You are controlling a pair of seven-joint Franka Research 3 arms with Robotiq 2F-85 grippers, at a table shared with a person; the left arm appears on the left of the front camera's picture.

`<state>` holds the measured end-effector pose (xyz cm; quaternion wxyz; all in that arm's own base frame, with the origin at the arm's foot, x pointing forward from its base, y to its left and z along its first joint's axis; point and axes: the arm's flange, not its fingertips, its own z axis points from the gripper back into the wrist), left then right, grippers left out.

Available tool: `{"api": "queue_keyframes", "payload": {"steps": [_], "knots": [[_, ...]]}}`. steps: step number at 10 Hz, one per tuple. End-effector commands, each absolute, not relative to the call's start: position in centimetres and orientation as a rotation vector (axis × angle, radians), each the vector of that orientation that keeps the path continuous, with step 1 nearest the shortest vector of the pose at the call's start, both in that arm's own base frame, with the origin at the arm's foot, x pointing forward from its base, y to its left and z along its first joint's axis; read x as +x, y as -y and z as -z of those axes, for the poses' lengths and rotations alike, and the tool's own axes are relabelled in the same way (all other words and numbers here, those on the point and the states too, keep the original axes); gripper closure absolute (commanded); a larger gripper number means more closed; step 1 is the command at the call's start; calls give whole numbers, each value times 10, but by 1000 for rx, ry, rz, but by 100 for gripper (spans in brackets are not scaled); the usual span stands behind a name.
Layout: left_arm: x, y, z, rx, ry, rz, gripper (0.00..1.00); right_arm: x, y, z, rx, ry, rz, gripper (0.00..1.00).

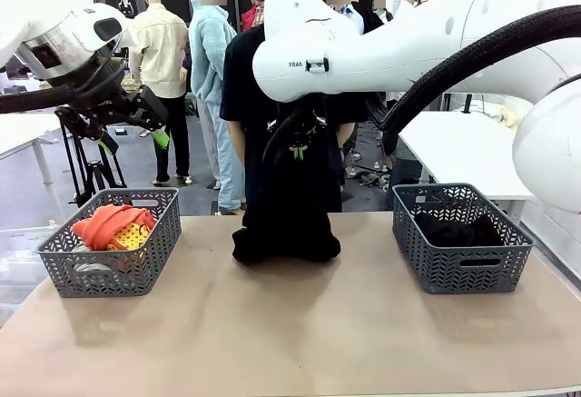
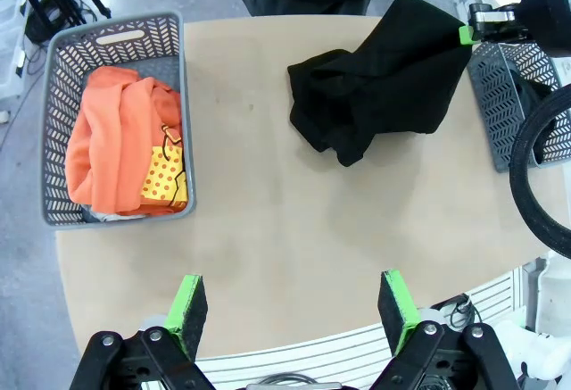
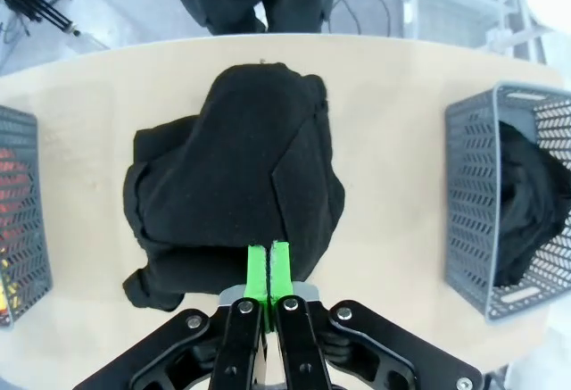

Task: Sort the tops and bottoms.
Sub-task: Lift clothes from the center of the table with your right hand.

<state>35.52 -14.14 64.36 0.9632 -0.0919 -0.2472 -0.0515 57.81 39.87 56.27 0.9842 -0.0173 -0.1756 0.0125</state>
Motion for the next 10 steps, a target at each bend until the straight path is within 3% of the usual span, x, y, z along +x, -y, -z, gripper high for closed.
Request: {"api": "queue_keyframes", "payload": {"steps": [1,2,6,10], "knots": [[355,138,-644,-191,501,108,0,577,-399,-565,-32,357,-26,100],[355,138,-644,-191,501,108,0,573,-397,-574,-38,375,-11,100],[355,138,-644,-191,501,108,0,570,-387,-700,-94,627,-12,100],[355,138,-644,-191,501,108,0,564,-404,-735,-42,683,-89,100]]}}
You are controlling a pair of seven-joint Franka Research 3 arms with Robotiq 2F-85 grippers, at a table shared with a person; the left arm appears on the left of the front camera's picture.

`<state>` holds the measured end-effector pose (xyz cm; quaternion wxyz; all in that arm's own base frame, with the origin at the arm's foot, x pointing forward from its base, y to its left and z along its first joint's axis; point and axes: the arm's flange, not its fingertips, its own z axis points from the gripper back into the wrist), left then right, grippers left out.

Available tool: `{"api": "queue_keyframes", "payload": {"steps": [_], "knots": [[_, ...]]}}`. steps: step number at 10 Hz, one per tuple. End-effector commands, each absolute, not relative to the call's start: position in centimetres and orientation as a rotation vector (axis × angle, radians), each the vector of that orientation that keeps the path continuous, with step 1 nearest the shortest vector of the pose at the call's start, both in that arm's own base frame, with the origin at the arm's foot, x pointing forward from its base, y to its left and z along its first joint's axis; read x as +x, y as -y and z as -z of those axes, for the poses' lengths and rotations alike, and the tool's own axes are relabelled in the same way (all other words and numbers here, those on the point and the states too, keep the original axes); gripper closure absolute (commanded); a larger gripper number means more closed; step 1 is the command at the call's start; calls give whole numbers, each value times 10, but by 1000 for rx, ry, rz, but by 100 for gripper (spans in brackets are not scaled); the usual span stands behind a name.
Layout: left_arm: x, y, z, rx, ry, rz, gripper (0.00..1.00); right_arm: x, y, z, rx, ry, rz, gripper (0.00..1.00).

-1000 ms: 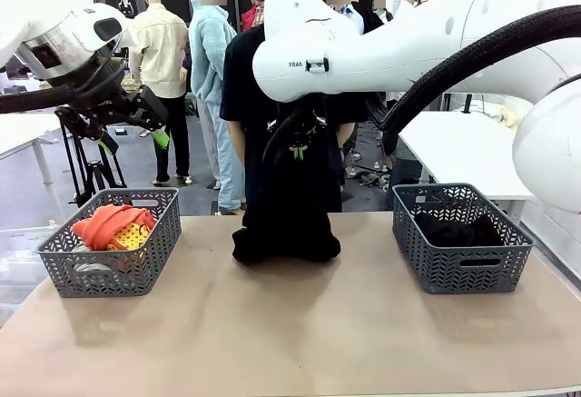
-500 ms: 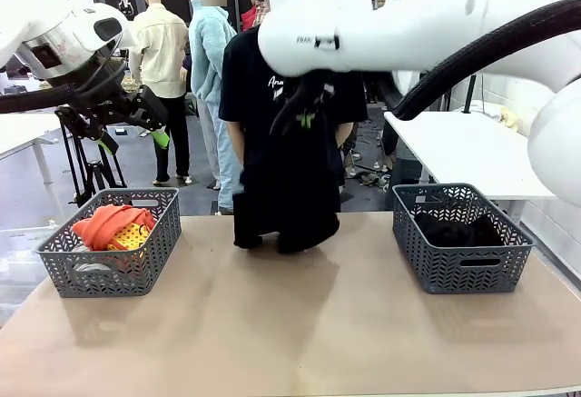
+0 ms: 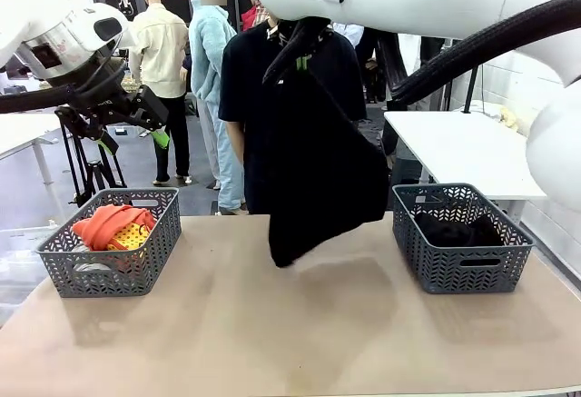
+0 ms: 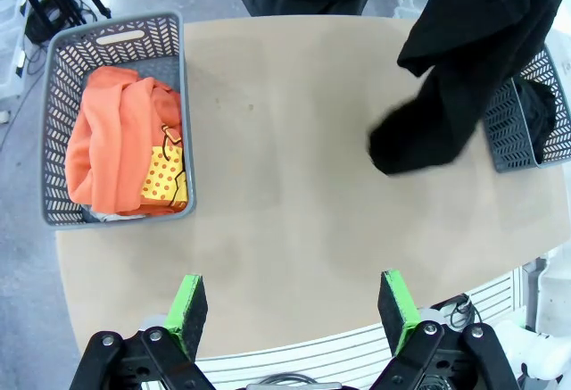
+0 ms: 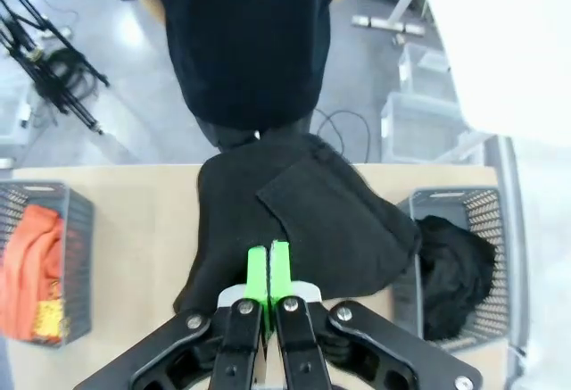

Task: Sort the tops and bottoms.
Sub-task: Lift clothes from the center of the table with your right hand.

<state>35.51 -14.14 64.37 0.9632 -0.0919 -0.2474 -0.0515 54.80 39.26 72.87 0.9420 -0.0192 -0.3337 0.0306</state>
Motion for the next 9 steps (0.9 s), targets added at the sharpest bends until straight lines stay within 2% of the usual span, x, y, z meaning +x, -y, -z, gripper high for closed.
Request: {"api": "queue_keyframes", "payload": {"steps": [1,9], "knots": [[355,138,-644,-191,501,108,0,548,-385,-731,-45,680,-45,100],[355,138,-644,-191,501,108,0,548,-385,-731,-45,680,-45,100]]}}
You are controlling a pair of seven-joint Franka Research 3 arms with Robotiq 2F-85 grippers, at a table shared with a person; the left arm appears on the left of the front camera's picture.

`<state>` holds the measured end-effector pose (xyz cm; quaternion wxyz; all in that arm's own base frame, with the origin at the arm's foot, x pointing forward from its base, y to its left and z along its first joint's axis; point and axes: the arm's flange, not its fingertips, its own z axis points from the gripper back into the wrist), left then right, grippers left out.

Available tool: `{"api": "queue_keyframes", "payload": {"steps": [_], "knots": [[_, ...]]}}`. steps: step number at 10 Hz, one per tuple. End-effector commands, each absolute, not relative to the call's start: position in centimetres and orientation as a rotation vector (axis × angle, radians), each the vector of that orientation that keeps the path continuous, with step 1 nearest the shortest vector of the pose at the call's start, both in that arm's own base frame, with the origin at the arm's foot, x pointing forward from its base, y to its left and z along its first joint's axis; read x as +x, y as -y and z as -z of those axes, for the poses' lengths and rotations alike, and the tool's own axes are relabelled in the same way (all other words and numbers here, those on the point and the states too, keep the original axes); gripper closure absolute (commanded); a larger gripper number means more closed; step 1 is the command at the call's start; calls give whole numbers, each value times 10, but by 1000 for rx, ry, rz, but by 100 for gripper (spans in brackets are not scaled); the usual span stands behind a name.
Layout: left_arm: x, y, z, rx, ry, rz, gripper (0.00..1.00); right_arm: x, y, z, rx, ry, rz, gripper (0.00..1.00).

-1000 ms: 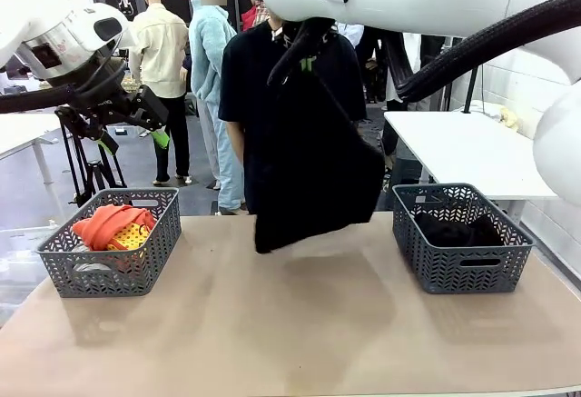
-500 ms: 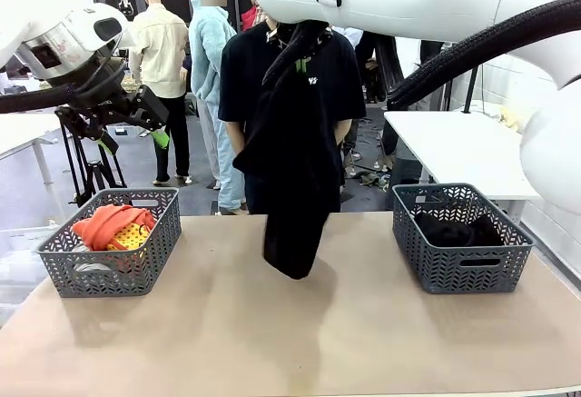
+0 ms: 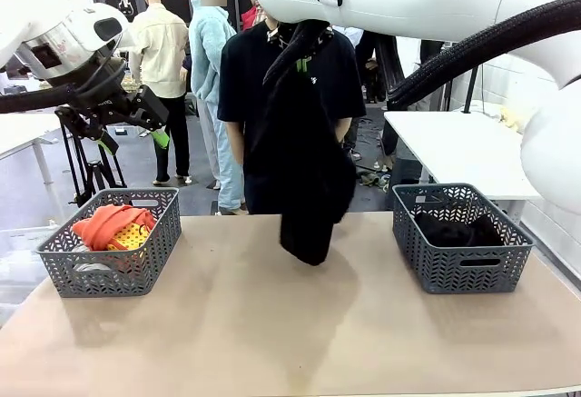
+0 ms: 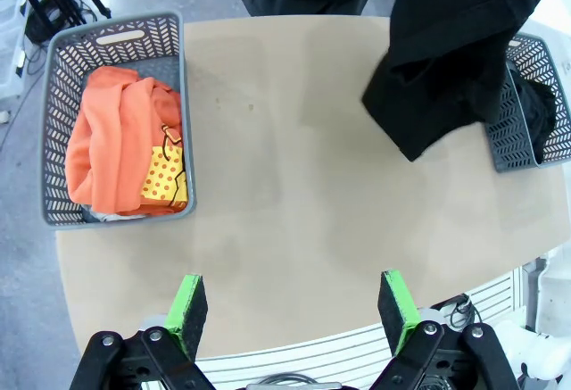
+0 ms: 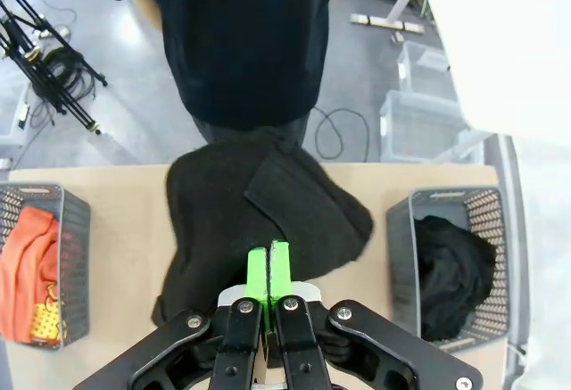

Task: Sort the tops and bottoms.
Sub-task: Lift clothes from the center of the table with your right hand, then sort the clothes according to human instructions.

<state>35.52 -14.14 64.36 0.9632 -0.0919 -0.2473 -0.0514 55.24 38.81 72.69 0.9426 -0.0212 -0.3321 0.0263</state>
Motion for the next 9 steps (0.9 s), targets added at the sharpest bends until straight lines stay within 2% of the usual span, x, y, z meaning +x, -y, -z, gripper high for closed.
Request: {"api": "queue_keyframes", "payload": {"steps": [1,9], "knots": [[355,138,-644,-191,501,108,0,548,-385,-731,-45,680,-45,100],[355,138,-644,-191,501,108,0,548,-385,-731,-45,680,-45,100]]}}
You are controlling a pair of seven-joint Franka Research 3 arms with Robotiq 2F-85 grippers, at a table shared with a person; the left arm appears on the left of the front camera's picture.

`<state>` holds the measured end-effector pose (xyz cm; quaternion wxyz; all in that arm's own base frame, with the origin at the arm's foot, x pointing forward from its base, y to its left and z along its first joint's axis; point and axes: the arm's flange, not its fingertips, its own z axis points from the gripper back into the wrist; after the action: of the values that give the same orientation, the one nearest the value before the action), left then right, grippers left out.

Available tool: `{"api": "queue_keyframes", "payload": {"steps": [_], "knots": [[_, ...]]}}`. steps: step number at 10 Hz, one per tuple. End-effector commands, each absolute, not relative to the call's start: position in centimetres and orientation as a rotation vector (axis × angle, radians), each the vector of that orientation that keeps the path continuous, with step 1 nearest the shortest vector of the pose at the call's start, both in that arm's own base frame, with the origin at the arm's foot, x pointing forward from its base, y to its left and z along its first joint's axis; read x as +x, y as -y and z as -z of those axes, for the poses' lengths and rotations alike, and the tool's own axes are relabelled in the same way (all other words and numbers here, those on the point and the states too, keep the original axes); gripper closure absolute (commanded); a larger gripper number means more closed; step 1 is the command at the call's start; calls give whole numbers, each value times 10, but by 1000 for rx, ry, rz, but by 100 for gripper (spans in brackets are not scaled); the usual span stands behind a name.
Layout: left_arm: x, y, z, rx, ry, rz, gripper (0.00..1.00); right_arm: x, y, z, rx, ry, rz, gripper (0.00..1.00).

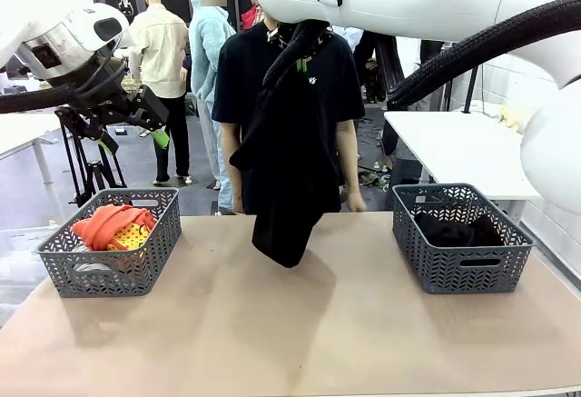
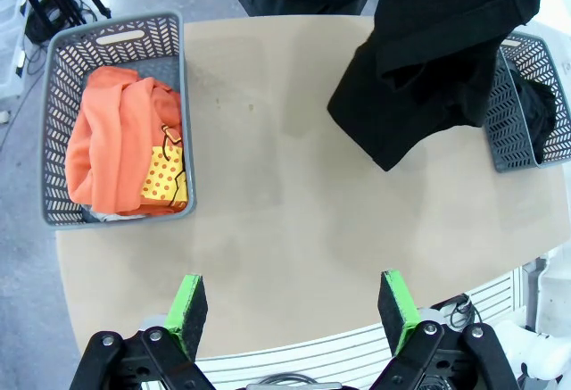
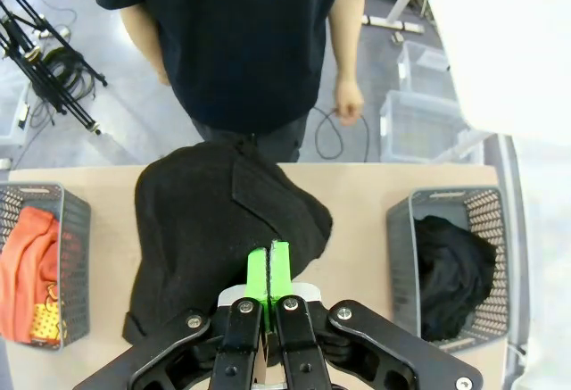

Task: Sort the tops and bottoms.
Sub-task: Sort the clothes according to human instructions.

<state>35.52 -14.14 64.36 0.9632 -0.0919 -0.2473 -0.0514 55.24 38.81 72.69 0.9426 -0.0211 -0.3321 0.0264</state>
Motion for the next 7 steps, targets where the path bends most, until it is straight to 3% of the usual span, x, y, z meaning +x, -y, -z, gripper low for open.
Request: {"api": "queue_keyframes", "payload": {"steps": [1,7], "knots": [[355,138,-644,-191,501,108,0,548,-385,-731,-45,680,-45,100],[355,138,-644,-191,501,108,0,548,-385,-731,-45,680,-45,100]]}}
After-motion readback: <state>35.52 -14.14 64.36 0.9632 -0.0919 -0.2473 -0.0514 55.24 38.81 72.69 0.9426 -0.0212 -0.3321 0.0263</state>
